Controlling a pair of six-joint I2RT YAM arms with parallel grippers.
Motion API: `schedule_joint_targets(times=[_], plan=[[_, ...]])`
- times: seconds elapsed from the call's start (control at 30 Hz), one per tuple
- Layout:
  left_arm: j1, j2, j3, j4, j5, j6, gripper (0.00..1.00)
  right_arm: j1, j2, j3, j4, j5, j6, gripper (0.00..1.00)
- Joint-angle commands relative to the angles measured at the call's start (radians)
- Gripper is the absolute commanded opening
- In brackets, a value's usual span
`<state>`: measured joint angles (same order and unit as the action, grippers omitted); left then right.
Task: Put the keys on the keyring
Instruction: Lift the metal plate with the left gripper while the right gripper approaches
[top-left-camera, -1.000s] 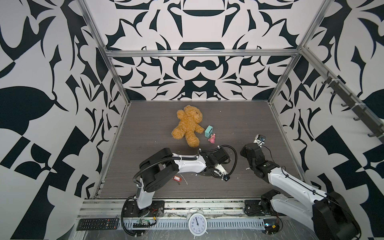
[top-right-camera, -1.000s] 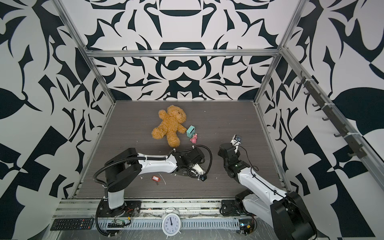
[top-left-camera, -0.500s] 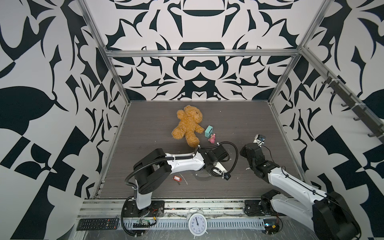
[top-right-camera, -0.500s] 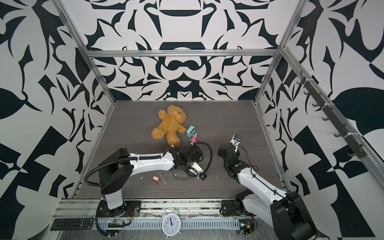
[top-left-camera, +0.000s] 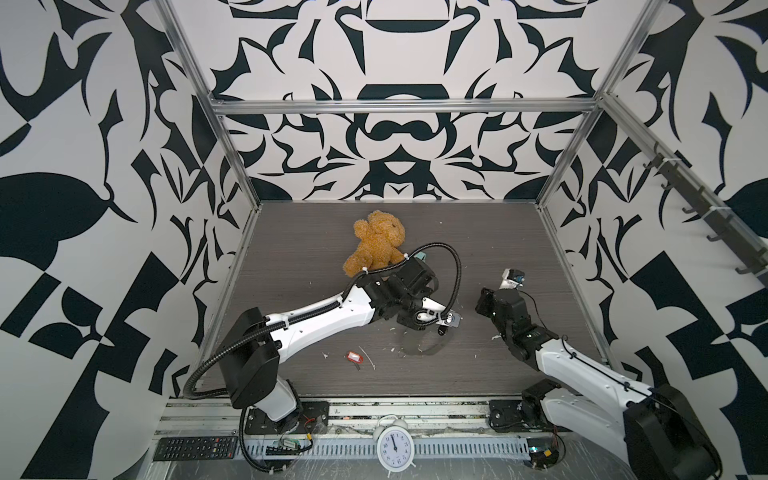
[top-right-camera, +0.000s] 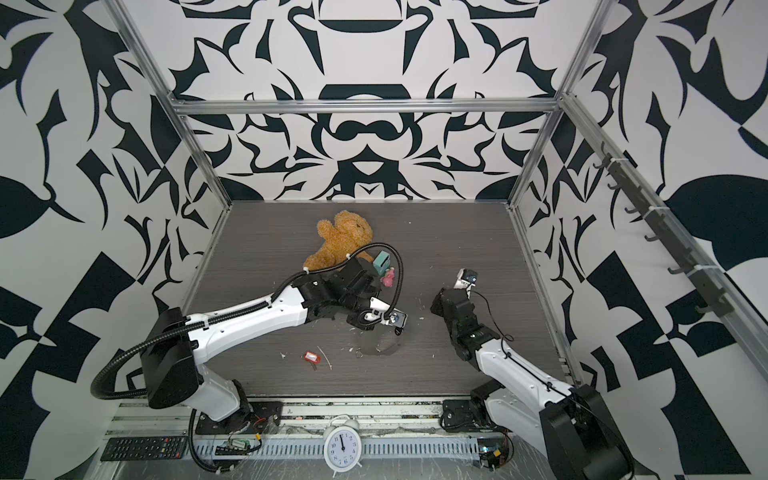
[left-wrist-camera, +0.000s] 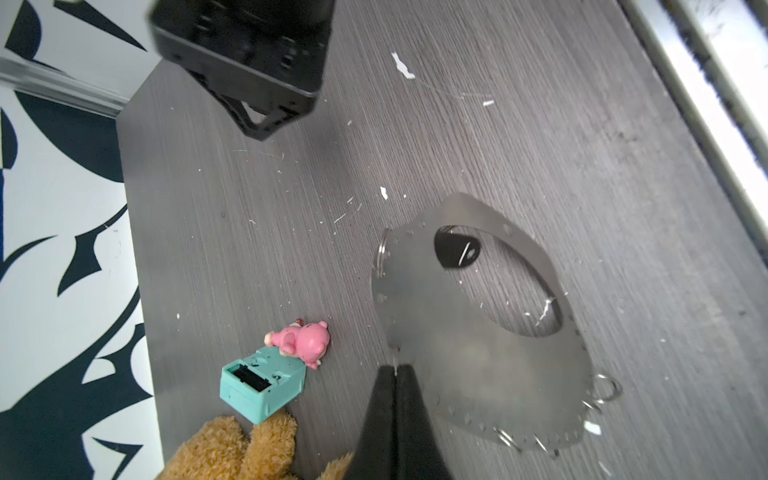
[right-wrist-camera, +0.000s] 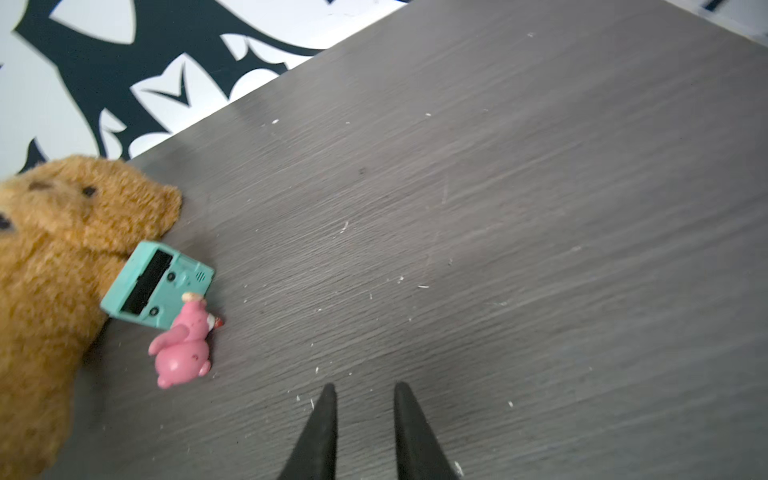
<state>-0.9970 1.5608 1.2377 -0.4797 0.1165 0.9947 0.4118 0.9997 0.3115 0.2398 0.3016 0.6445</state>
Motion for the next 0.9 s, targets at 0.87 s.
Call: schedule_joint_targets(times=[0.87], plan=[[0.138,-0.425,-0.578,0.819,0.247,-0.817,0.0,0.009,0.011,-0.12,0.634,-0.639,-0.227,0.59]])
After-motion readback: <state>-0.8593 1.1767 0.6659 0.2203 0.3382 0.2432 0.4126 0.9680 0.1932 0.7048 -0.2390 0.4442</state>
